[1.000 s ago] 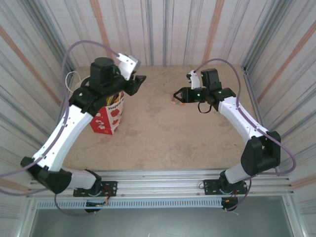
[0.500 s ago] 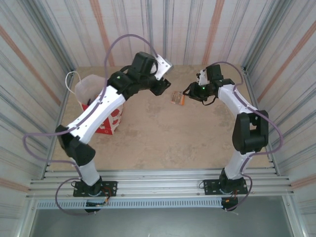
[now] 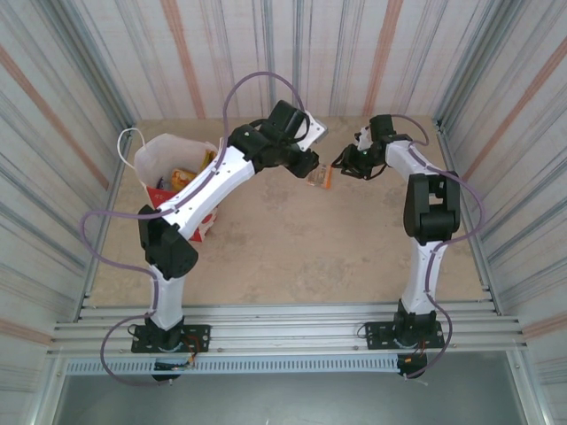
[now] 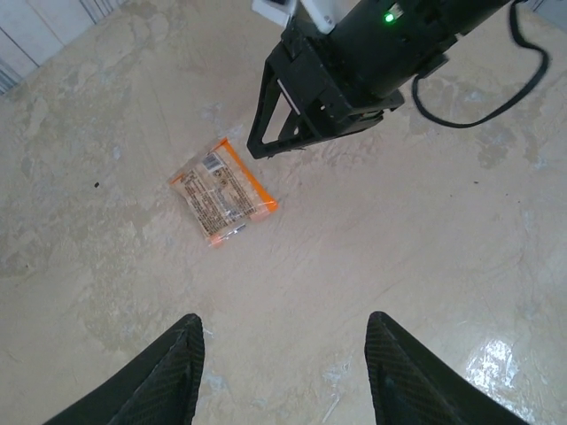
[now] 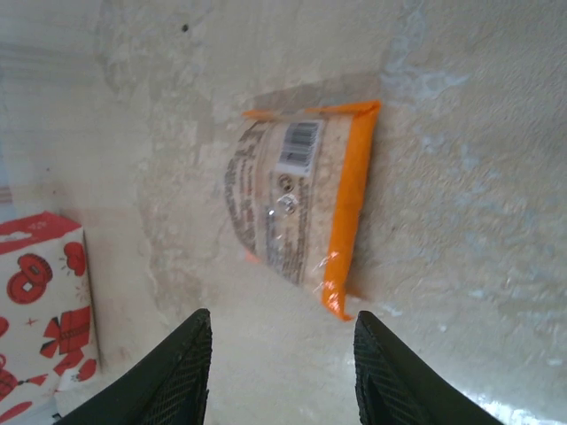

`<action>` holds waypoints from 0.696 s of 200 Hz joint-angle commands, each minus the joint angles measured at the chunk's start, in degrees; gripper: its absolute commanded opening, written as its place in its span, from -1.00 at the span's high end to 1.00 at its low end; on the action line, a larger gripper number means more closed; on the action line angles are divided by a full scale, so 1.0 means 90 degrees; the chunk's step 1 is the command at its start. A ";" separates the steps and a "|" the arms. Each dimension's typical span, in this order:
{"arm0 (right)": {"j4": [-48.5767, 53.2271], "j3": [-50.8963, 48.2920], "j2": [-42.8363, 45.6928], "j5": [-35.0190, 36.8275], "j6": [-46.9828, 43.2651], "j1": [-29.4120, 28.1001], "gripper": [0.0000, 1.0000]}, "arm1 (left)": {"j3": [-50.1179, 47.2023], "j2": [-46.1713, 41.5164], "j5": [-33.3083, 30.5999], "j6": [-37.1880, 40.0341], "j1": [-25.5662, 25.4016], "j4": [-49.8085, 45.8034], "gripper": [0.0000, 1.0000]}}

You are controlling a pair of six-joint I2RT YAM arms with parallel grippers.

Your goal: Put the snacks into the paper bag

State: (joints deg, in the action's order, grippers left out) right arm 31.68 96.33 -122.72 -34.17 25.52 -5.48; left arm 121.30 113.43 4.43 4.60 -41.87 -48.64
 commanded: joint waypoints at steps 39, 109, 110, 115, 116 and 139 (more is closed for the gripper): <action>-0.0096 0.0401 -0.0672 -0.0534 0.0269 0.0081 0.13 | 0.0740 0.0437 0.0074 -0.0062 -0.0016 -0.0211 -0.04; -0.0381 0.0486 -0.1094 -0.0866 0.0445 0.0084 0.22 | 0.1146 0.0659 0.0208 -0.0034 -0.0006 -0.0259 -0.04; -0.0388 0.0487 -0.1098 -0.0868 0.0450 0.0087 0.23 | 0.1149 0.0664 0.0210 -0.0034 -0.0006 -0.0259 -0.04; -0.0409 0.0492 -0.1123 -0.0890 0.0476 0.0089 0.24 | 0.1187 0.0671 0.0211 -0.0029 -0.0006 -0.0264 -0.04; -0.0417 0.0490 -0.1122 -0.0895 0.0476 0.0090 0.24 | 0.1194 0.0670 0.0211 -0.0031 -0.0011 -0.0267 -0.04; -0.0514 0.0536 -0.1244 -0.0970 0.0561 0.0080 0.28 | 0.1307 0.0698 0.0217 -0.0003 -0.0005 -0.0289 -0.04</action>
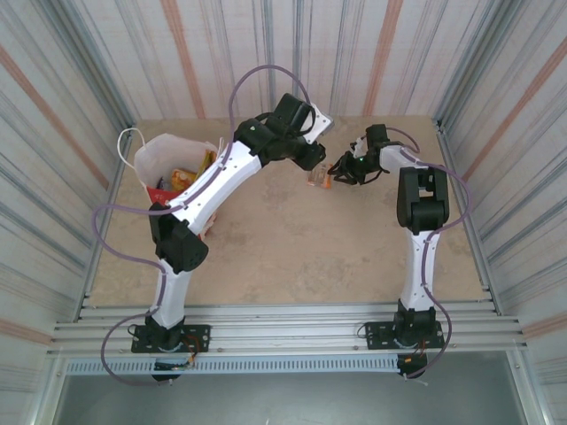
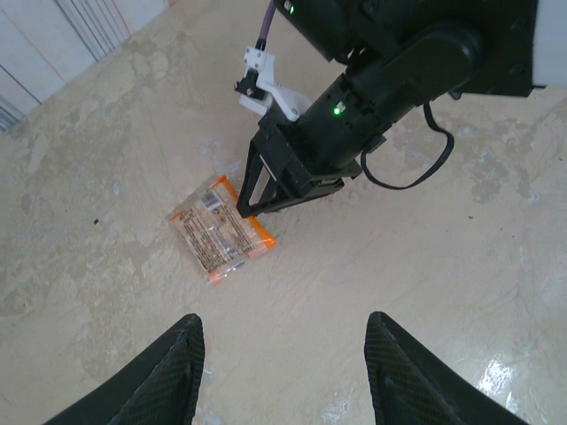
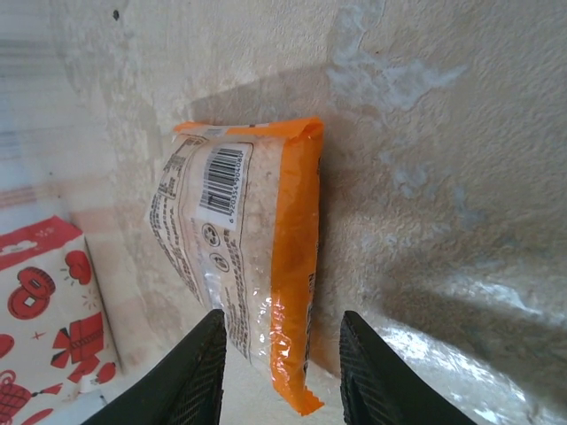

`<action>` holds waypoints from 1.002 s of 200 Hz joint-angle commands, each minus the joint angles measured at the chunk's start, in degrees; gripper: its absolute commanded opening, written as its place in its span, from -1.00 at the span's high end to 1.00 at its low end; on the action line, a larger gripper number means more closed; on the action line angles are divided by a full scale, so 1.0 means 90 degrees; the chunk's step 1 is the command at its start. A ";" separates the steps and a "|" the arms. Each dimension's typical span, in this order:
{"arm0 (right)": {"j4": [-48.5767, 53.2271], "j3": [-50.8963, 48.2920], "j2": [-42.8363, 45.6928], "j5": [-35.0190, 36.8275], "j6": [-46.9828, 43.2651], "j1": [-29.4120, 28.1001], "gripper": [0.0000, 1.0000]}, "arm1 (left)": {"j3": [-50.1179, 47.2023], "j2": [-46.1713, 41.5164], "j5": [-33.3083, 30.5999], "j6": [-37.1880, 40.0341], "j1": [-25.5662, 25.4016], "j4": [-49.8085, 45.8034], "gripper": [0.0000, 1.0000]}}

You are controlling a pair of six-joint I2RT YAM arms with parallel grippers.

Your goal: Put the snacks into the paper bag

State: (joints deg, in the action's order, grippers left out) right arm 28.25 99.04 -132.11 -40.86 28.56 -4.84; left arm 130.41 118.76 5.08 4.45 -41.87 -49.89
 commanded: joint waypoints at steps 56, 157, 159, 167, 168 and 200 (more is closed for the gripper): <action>-0.0283 0.0376 -0.0422 -0.0323 0.0371 0.0006 0.36 | 0.0343 0.0105 0.0083 0.0067 0.0001 -0.0151 -0.04; -0.0571 0.0372 -0.0661 -0.0469 0.0558 0.0006 0.69 | 0.0325 0.0096 0.0014 0.0145 0.0004 -0.0164 -0.02; -0.0571 0.0372 -0.0662 -0.0477 0.0558 0.0009 0.70 | 0.0325 0.0096 0.0007 0.0149 0.0003 -0.0161 -0.02; -0.0575 0.0355 -0.0625 -0.0474 0.0541 0.0009 0.76 | 0.0325 0.0088 -0.0020 0.0166 0.0003 -0.0184 -0.02; -0.0568 0.0349 -0.0619 -0.0477 0.0534 0.0010 0.77 | 0.0320 0.0087 -0.0024 0.0168 0.0003 -0.0182 -0.02; -0.0609 0.0175 -0.0311 -0.0441 0.0432 0.0034 0.88 | 0.0300 0.0025 -0.0130 0.0196 0.0003 -0.0249 -0.02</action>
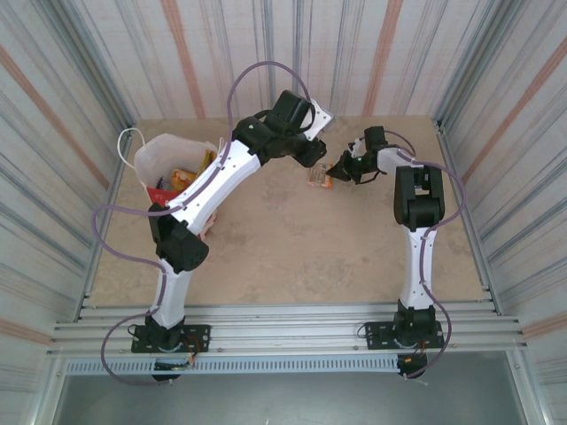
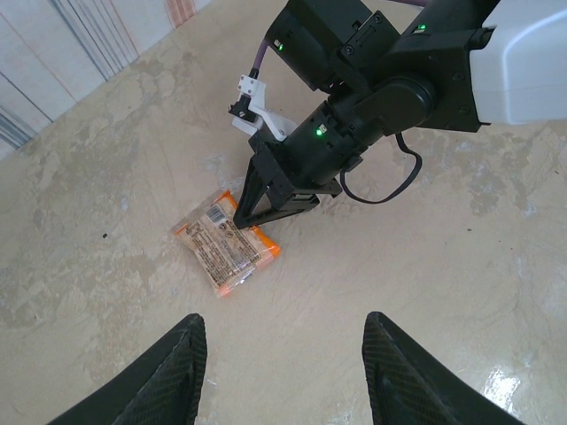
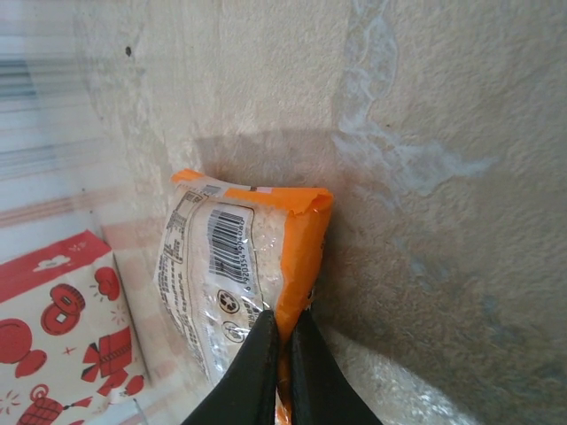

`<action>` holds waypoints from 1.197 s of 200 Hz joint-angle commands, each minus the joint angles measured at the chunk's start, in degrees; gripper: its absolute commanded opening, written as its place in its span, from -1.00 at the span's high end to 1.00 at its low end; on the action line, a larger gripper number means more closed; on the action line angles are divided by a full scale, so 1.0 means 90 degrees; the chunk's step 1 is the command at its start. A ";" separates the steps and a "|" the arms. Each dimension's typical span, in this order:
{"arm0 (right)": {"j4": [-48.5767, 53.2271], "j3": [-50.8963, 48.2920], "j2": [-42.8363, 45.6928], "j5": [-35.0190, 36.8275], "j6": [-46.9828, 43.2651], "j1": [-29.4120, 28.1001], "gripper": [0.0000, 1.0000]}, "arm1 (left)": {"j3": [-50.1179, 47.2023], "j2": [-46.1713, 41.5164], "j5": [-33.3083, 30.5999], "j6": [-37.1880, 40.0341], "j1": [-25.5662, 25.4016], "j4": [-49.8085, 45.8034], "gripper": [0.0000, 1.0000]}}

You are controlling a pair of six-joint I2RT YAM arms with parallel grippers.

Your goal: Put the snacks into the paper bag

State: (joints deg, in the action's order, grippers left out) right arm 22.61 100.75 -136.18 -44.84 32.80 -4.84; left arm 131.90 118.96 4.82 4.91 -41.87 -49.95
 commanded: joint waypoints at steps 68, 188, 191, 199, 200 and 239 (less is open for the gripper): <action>-0.0447 -0.1052 0.1620 -0.0145 -0.0124 0.0207 1.00 | -0.0278 -0.0568 0.0031 -0.0256 -0.0006 -0.0231 -0.02; -0.1673 -0.3775 0.5942 -0.1848 -0.0276 0.0829 1.00 | -0.3522 -0.2784 0.1359 -0.2144 -0.0093 0.2333 -0.02; -0.1702 -0.3818 0.6033 -0.1904 -0.0269 0.0854 1.00 | -0.3603 -0.2825 0.1410 -0.2183 -0.0094 0.2431 -0.02; -0.1824 -0.3918 0.6235 -0.2069 -0.0235 0.0902 1.00 | -0.3787 -0.2922 0.1528 -0.2276 -0.0094 0.2690 -0.02; -0.1841 -0.3938 0.6254 -0.2088 -0.0225 0.0910 1.00 | -0.3821 -0.2933 0.1541 -0.2285 -0.0094 0.2719 -0.02; -0.2778 -0.4290 0.6933 -0.2680 0.0271 0.0979 1.00 | -0.4318 -0.3129 0.2108 -0.2535 -0.0094 0.3576 -0.05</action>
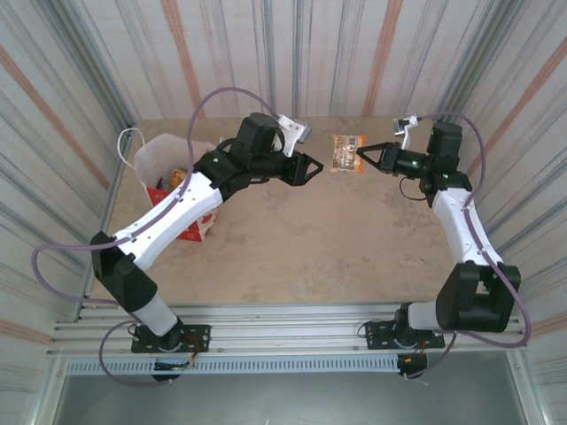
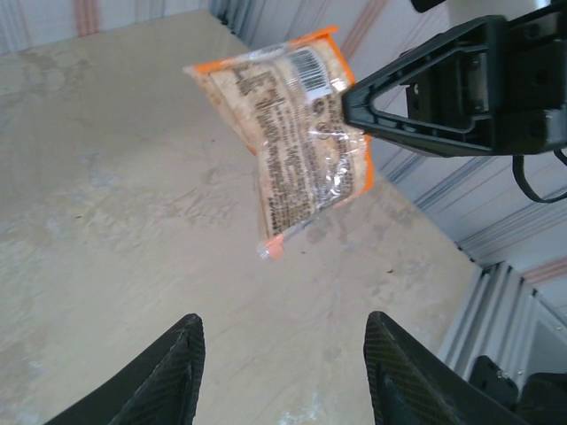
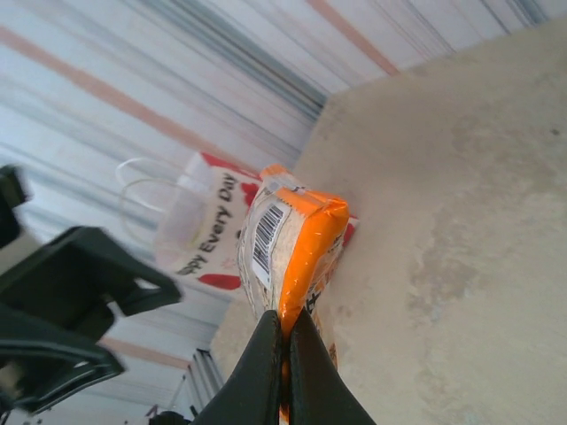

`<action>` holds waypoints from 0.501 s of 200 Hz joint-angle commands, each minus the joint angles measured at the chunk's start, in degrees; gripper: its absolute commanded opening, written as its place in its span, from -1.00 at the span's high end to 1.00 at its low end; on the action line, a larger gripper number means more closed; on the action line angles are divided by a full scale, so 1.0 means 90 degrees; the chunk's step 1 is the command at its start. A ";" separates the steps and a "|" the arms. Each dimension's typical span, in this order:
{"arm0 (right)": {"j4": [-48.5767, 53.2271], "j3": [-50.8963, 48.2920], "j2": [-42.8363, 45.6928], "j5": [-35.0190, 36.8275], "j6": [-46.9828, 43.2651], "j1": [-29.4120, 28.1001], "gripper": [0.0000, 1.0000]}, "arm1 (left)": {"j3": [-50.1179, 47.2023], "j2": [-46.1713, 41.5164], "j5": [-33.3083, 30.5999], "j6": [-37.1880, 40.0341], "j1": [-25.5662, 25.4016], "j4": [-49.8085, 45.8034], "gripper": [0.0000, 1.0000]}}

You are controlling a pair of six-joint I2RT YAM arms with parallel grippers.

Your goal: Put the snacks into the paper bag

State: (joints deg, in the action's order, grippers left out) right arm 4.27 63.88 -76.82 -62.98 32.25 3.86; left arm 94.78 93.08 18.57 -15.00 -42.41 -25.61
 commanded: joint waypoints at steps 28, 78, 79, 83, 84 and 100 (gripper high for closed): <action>-0.1321 -0.0372 0.0659 -0.0884 0.0564 -0.0016 1.00 | -0.0305 -0.0249 0.0884 -0.0478 -0.0033 0.1286 -0.06; -0.1613 -0.0559 0.1066 -0.0884 0.0606 -0.0135 1.00 | -0.0330 -0.0181 0.1150 -0.0622 -0.0027 0.1787 -0.07; -0.1620 -0.0562 0.1080 -0.0884 0.0606 -0.0135 1.00 | -0.0333 -0.0179 0.1150 -0.0625 -0.0026 0.1798 -0.07; -0.1649 -0.0569 0.1091 -0.0883 0.0615 -0.0144 1.00 | -0.0336 -0.0164 0.1167 -0.0642 -0.0031 0.1821 -0.07; -0.1653 -0.0567 0.1092 -0.0883 0.0616 -0.0150 1.00 | -0.0331 -0.0160 0.1173 -0.0649 -0.0032 0.1830 -0.06; -0.1754 -0.0586 0.1131 -0.0892 0.0643 -0.0225 1.00 | -0.0281 -0.0094 0.1267 -0.0713 -0.0033 0.1936 -0.05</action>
State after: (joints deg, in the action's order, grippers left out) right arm -8.27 59.11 -68.27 -69.32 36.86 2.74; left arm 92.07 93.08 27.16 -19.84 -42.41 -11.81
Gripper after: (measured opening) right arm 0.058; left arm 0.529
